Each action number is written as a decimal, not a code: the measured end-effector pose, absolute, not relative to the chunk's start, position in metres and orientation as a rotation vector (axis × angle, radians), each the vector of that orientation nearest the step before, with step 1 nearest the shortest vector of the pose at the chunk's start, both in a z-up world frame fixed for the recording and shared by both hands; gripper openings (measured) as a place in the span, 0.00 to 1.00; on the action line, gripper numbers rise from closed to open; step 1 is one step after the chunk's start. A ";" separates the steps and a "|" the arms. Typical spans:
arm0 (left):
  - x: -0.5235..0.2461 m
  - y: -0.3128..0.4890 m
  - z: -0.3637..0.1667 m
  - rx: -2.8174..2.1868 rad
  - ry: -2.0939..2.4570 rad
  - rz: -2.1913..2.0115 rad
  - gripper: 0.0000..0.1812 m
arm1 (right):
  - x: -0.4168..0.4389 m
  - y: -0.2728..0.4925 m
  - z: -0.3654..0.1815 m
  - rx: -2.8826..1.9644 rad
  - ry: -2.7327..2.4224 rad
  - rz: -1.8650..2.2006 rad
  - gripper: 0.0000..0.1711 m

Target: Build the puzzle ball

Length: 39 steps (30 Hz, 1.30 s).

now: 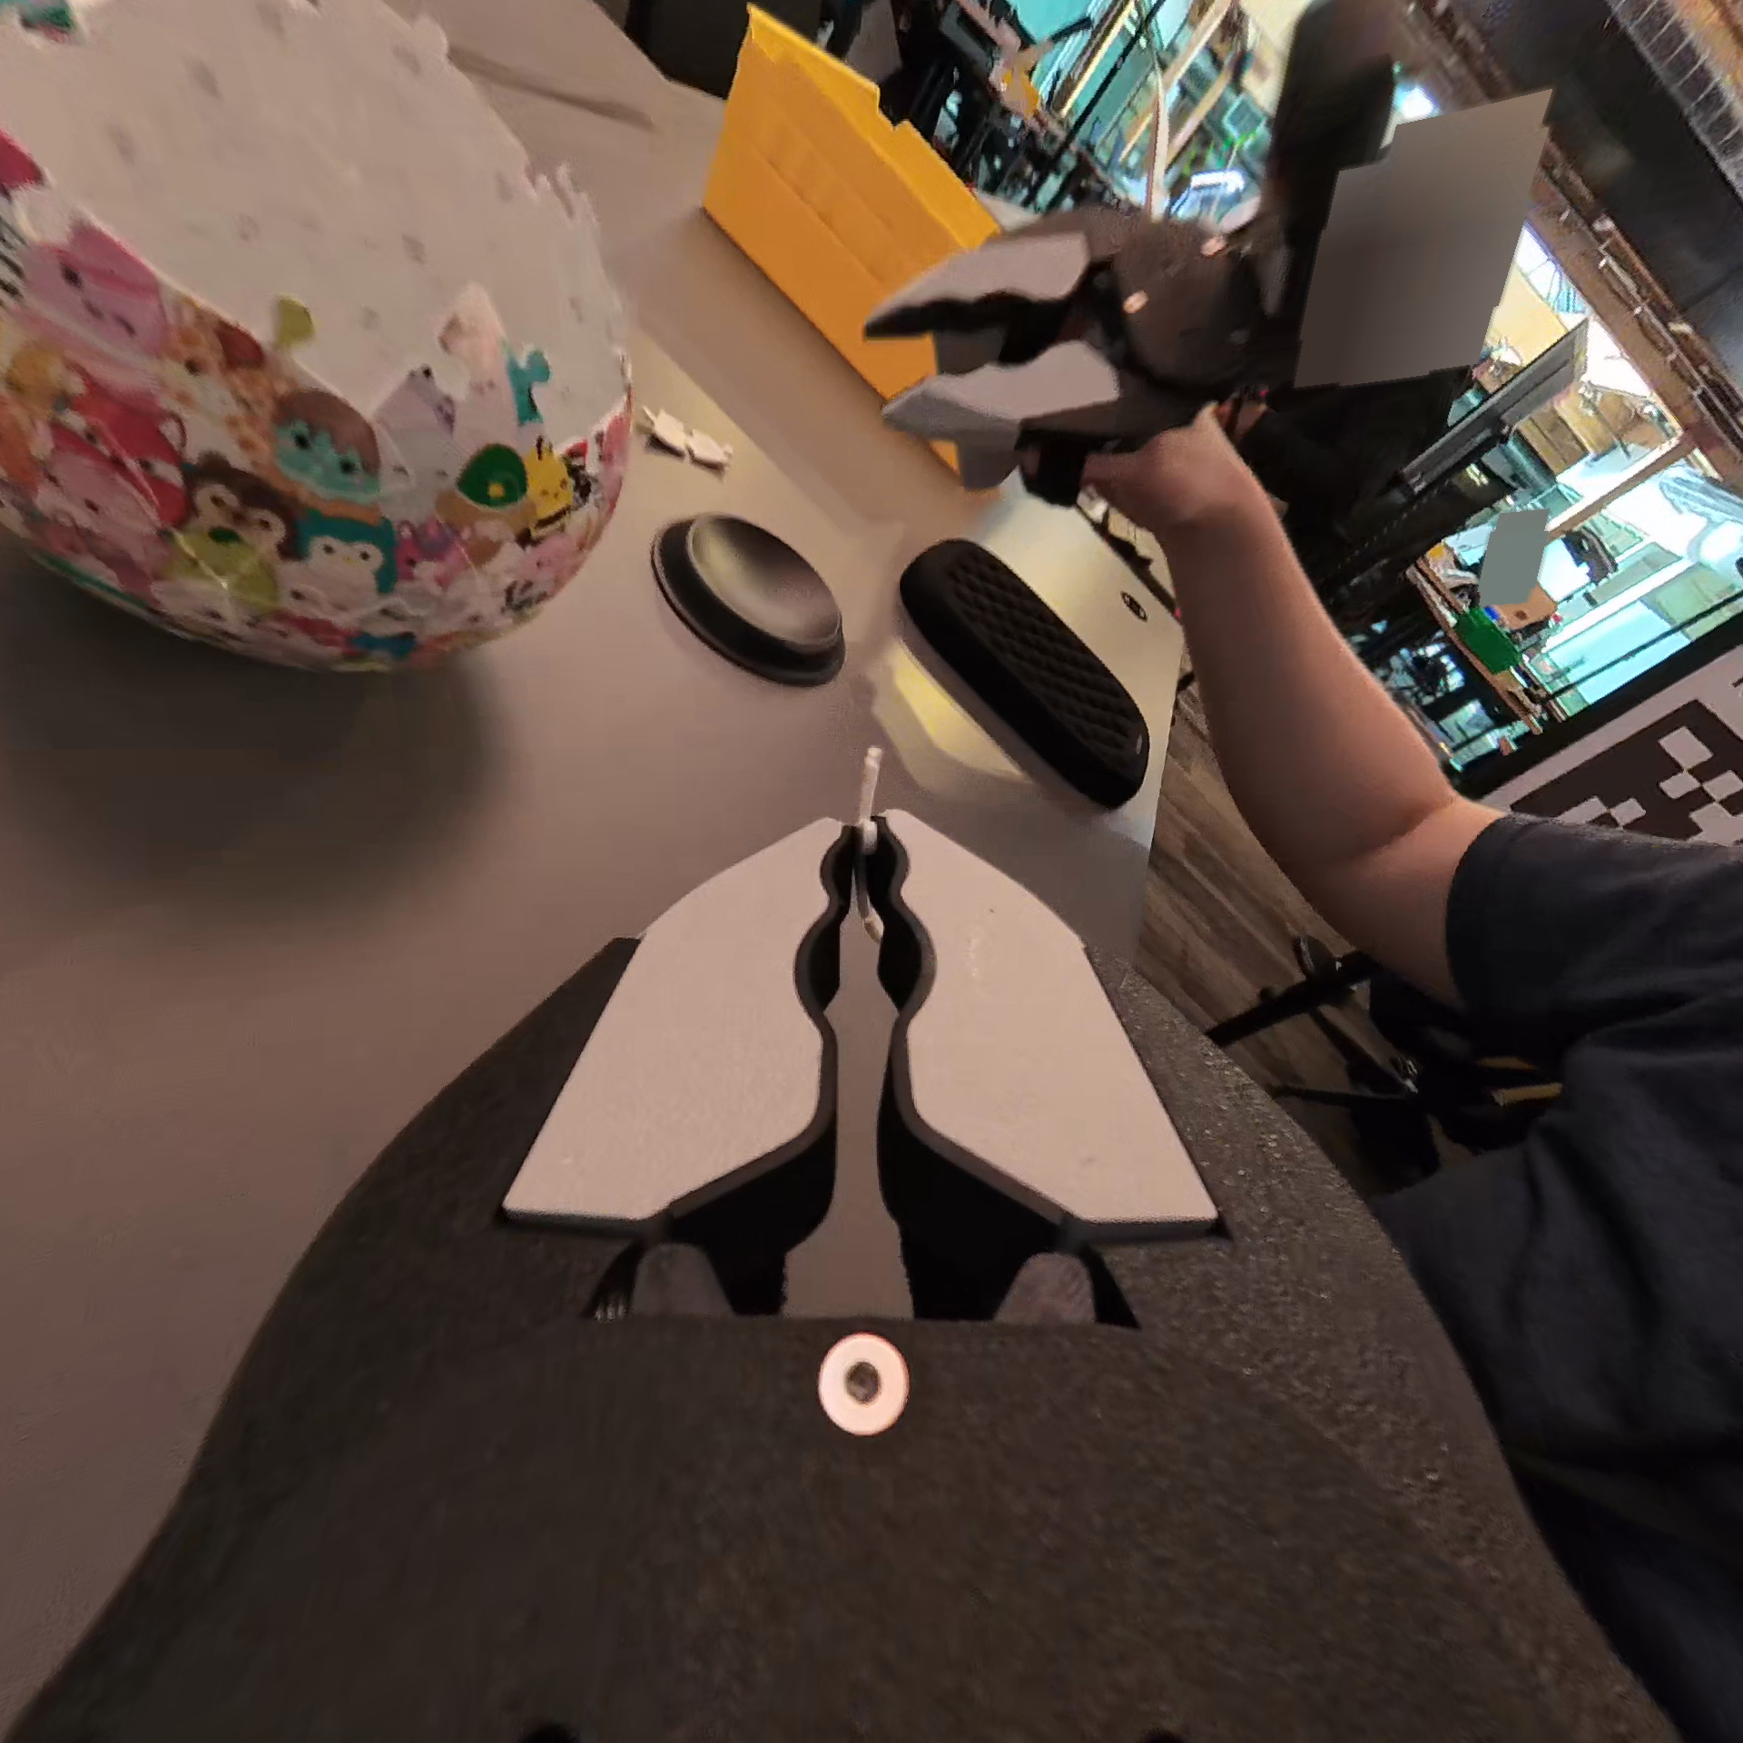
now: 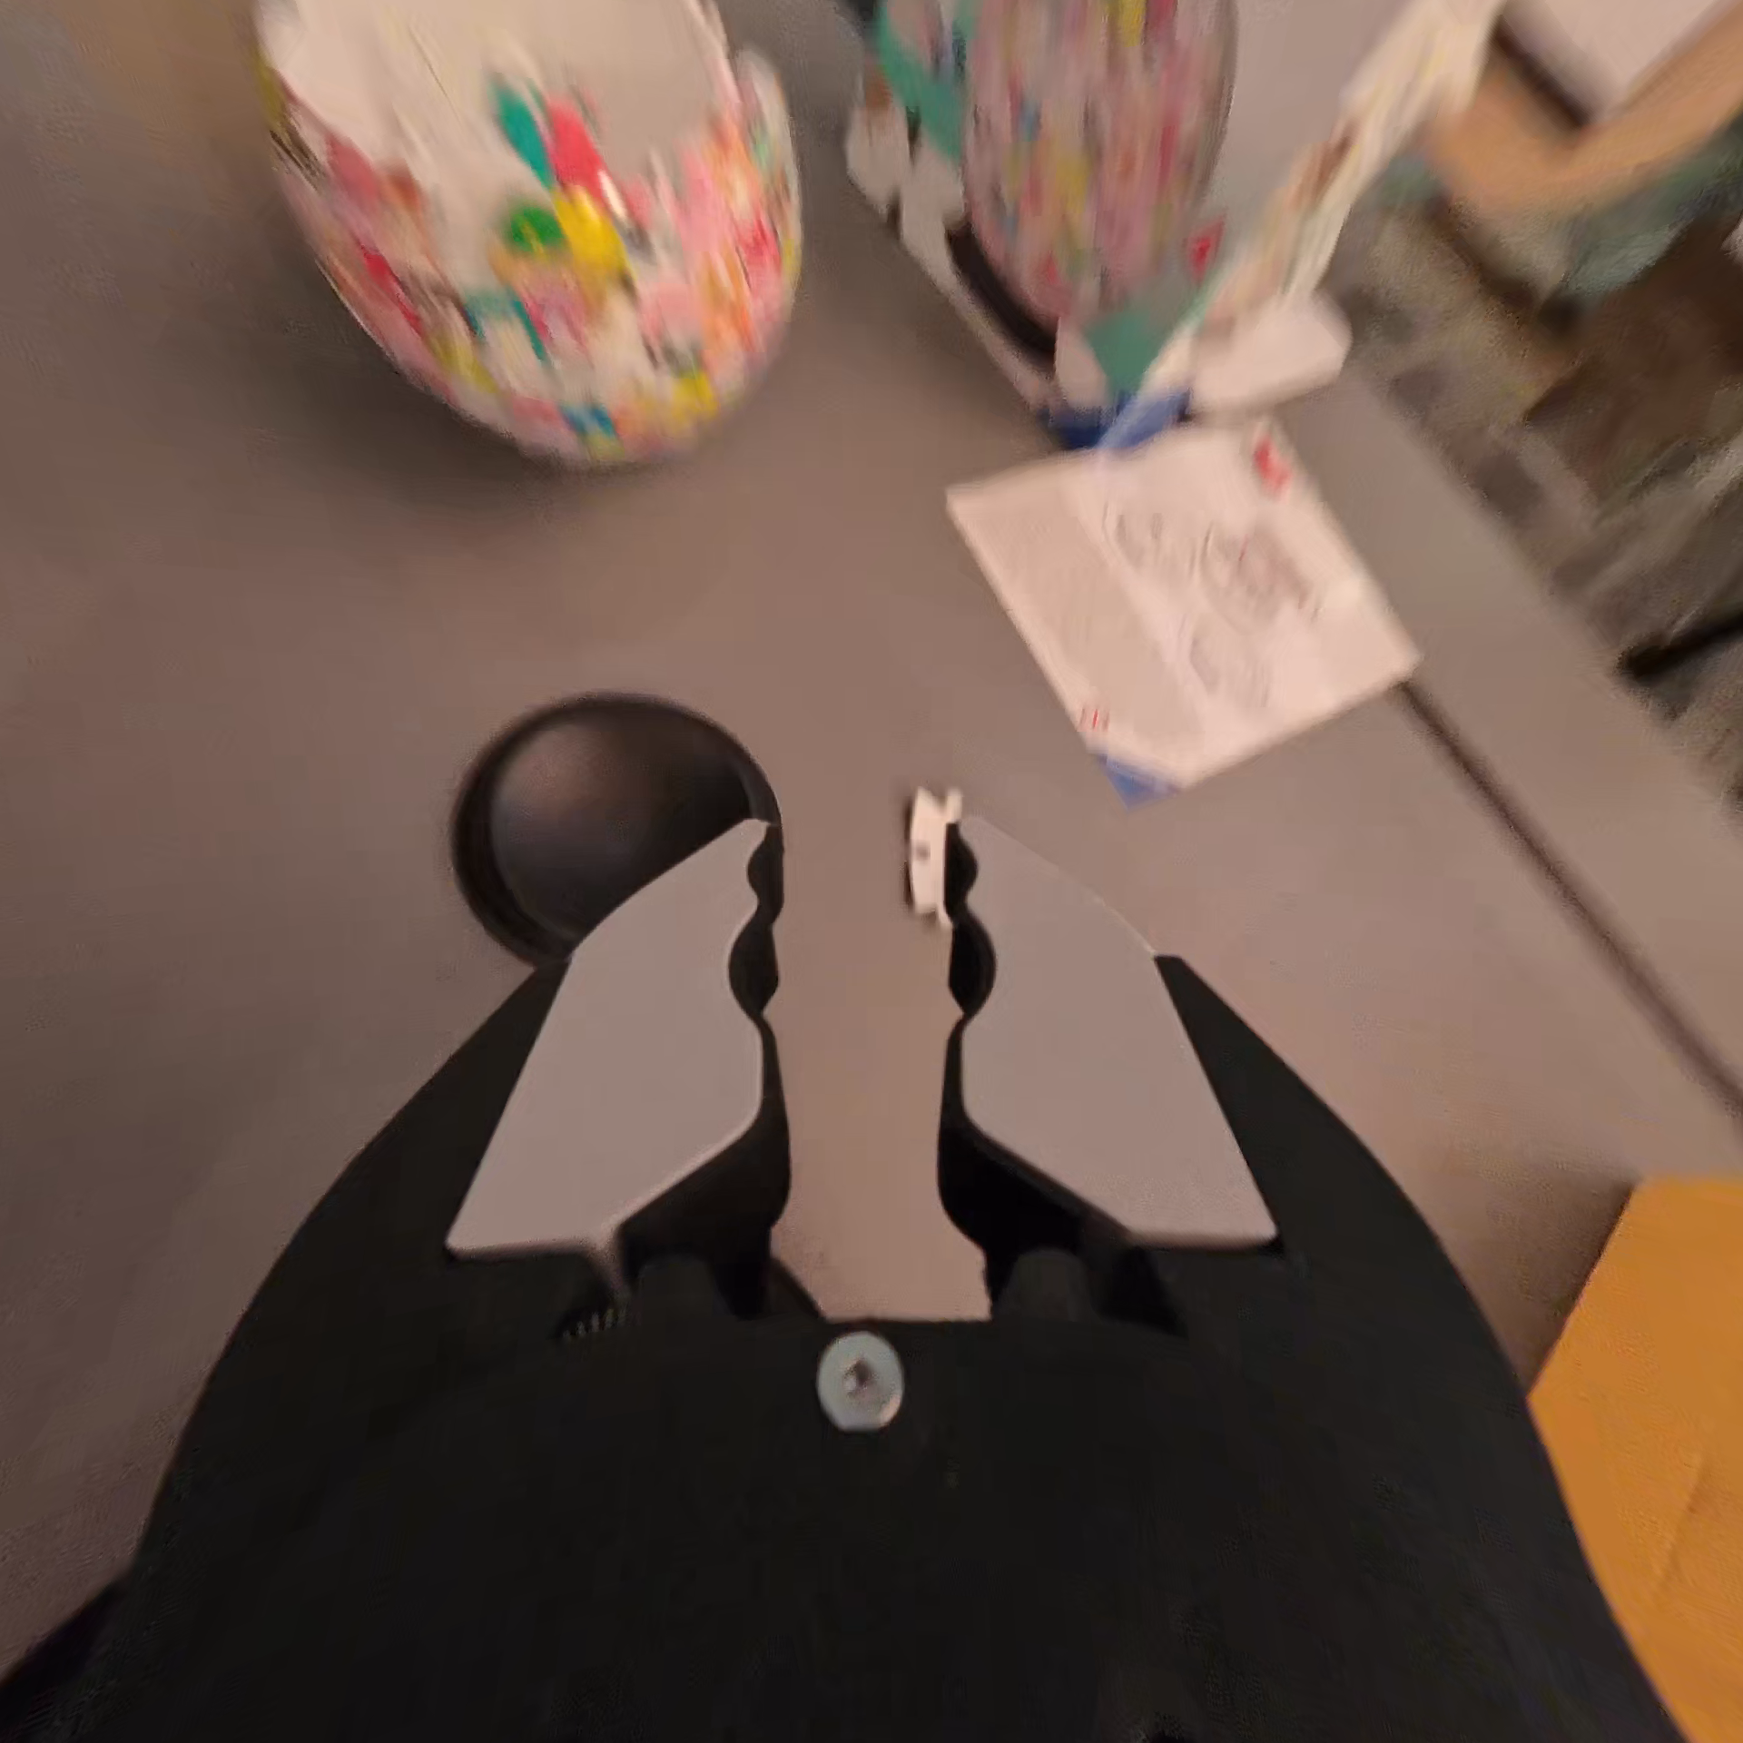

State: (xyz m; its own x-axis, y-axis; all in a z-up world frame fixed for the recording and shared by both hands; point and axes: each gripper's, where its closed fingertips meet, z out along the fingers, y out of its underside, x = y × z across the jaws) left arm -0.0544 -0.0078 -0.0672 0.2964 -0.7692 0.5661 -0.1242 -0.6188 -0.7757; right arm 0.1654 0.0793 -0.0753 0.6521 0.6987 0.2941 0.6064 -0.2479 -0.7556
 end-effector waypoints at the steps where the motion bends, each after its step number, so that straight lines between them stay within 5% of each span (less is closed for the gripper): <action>1: -0.054 -0.005 -0.064 -1.936 0.776 -1.343 0.01 | 0.178 0.084 -0.088 -2.021 -0.986 0.126 0.20; 9: -0.047 0.002 -0.047 -1.866 0.700 -1.412 0.01 | 0.196 0.126 -0.143 -2.304 -0.859 0.321 0.11; 15: -0.047 0.004 -0.043 -1.853 0.670 -1.443 0.01 | 0.187 0.140 -0.157 -2.358 -0.924 0.234 0.17; 19: -0.050 0.006 -0.043 -1.841 0.653 -1.443 0.01 | 0.182 0.133 -0.159 -2.412 -0.929 0.257 0.01; 29: -0.058 0.002 -0.028 -1.741 0.536 -1.661 0.01 | 0.178 0.102 -0.156 -2.521 -0.734 0.337 0.00; 33: -0.060 -0.001 -0.026 -1.723 0.541 -1.651 0.01 | 0.148 0.091 -0.114 -2.365 -0.693 0.437 0.03; 39: -0.041 -0.020 -0.022 -1.720 0.663 -1.643 0.01 | -0.006 0.015 -0.012 -1.888 -0.874 1.130 0.13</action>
